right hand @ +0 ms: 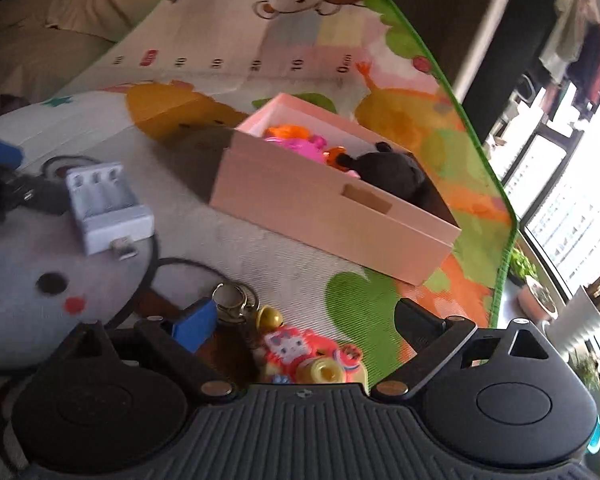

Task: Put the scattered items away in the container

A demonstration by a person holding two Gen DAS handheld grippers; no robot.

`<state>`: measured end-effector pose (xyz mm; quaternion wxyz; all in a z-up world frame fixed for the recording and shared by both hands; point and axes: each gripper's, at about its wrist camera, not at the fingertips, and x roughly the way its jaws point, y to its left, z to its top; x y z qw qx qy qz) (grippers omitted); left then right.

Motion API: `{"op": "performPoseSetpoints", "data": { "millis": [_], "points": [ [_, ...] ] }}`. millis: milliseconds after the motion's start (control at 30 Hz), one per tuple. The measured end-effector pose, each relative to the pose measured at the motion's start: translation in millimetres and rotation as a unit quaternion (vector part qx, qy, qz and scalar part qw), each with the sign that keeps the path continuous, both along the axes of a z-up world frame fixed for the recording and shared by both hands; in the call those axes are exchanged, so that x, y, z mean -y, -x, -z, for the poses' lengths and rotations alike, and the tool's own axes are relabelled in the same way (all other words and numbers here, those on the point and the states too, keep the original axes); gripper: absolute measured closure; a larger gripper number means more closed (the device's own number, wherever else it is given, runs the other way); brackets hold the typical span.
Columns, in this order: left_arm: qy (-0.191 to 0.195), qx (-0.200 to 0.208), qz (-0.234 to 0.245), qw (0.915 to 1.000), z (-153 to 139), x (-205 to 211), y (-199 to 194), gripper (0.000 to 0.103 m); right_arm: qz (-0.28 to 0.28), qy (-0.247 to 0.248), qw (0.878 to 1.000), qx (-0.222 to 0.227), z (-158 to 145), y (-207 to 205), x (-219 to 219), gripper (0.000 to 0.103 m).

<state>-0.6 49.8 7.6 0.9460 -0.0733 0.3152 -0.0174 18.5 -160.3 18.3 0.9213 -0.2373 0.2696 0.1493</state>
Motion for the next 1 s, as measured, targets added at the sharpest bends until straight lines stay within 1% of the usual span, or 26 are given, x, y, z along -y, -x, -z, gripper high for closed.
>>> {"op": "performPoseSetpoints", "data": {
  "millis": [133,267,333,400,467,533,667,733,833,1000],
  "points": [
    [0.003,0.001,0.0,1.0,0.1,-1.1,-0.2,0.0,0.009,-0.036,0.999,-0.023,-3.2,11.2,26.1,0.005],
    [0.001,0.0,0.0,1.0,0.6,-2.1,-0.4,0.0,0.048,-0.053,0.997,-0.031,0.6,21.2,46.8,0.004],
    [0.002,0.0,0.0,1.0,0.6,-2.1,-0.5,0.0,0.059,-0.069,0.995,-0.039,3.8,22.7,52.7,0.003],
    [0.001,0.0,0.0,1.0,0.7,-1.8,-0.5,0.0,0.059,-0.068,0.995,-0.035,4.5,25.7,51.3,0.003],
    [0.0,-0.001,-0.001,1.0,0.8,-1.8,-0.7,0.0,0.035,-0.063,0.996,-0.042,2.6,29.2,45.4,0.003],
    [-0.002,-0.001,0.0,1.0,1.1,-1.4,-1.2,0.0,-0.01,-0.062,0.996,-0.06,0.1,35.8,37.0,0.003],
    [-0.001,-0.001,-0.001,1.0,1.1,-1.2,-1.2,0.0,-0.097,-0.068,0.99,-0.079,-4.9,50.4,18.1,0.003],
    [-0.001,-0.001,-0.001,1.0,1.1,-1.4,-1.3,0.0,-0.118,-0.059,0.988,-0.081,-5.4,52.8,8.8,0.003],
    [0.0,0.0,-0.001,1.0,0.9,-0.8,-1.1,0.0,-0.113,-0.049,0.989,-0.084,-3.6,50.2,5.5,0.002],
    [0.0,-0.001,-0.001,1.0,1.1,-0.7,-1.3,0.0,-0.063,-0.037,0.995,-0.066,-4.3,46.6,21.0,0.002]
  ]
}}
